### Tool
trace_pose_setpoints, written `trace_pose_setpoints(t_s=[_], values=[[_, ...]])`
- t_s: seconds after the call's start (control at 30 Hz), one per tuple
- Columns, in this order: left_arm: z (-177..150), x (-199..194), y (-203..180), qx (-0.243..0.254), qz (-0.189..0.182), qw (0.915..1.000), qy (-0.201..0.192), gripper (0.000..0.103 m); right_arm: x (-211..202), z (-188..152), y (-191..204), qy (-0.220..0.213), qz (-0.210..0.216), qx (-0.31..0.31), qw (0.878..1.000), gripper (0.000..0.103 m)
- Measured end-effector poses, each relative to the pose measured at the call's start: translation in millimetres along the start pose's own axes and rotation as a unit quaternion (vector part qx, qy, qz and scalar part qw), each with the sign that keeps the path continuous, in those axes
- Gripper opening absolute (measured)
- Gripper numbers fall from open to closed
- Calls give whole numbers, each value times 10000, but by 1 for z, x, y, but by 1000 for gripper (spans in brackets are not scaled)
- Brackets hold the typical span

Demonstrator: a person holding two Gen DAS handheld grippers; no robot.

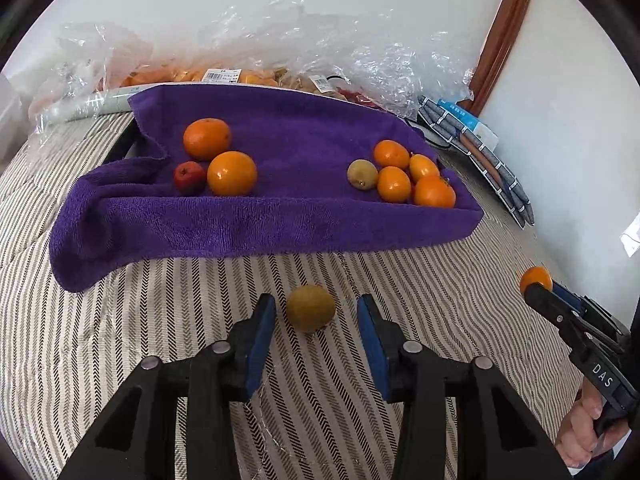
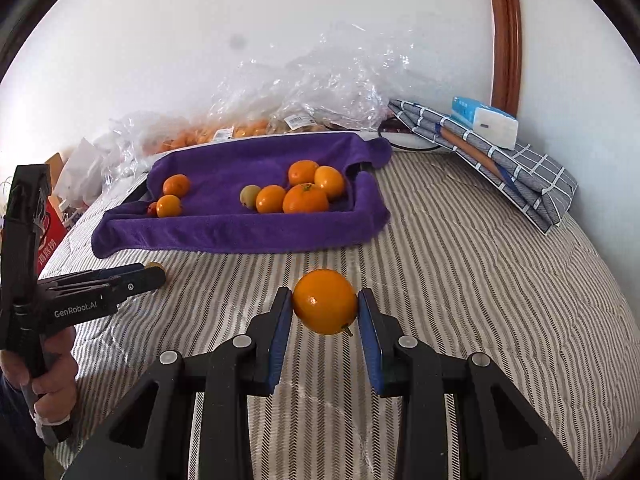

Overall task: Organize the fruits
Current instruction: 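Grasp an orange with the right tool while the left tool grasps a yellow-green fruit, then carry the orange and the yellow-green fruit over onto the purple towel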

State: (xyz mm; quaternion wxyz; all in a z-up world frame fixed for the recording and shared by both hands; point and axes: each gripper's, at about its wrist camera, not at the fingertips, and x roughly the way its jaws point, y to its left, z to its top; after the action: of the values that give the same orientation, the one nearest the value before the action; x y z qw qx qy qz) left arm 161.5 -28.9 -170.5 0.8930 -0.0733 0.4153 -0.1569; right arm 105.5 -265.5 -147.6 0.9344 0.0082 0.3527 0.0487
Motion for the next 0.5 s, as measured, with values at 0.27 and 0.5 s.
trace_pose_setpoints(t_s=[0.27, 0.5], values=[[2, 2, -2, 83, 58, 9999, -43, 25, 4, -1, -3, 22, 39, 153, 9999, 33], [10, -23, 16, -52, 117, 9994, -312, 25, 0, 11, 15, -144, 105, -19, 9998, 33]])
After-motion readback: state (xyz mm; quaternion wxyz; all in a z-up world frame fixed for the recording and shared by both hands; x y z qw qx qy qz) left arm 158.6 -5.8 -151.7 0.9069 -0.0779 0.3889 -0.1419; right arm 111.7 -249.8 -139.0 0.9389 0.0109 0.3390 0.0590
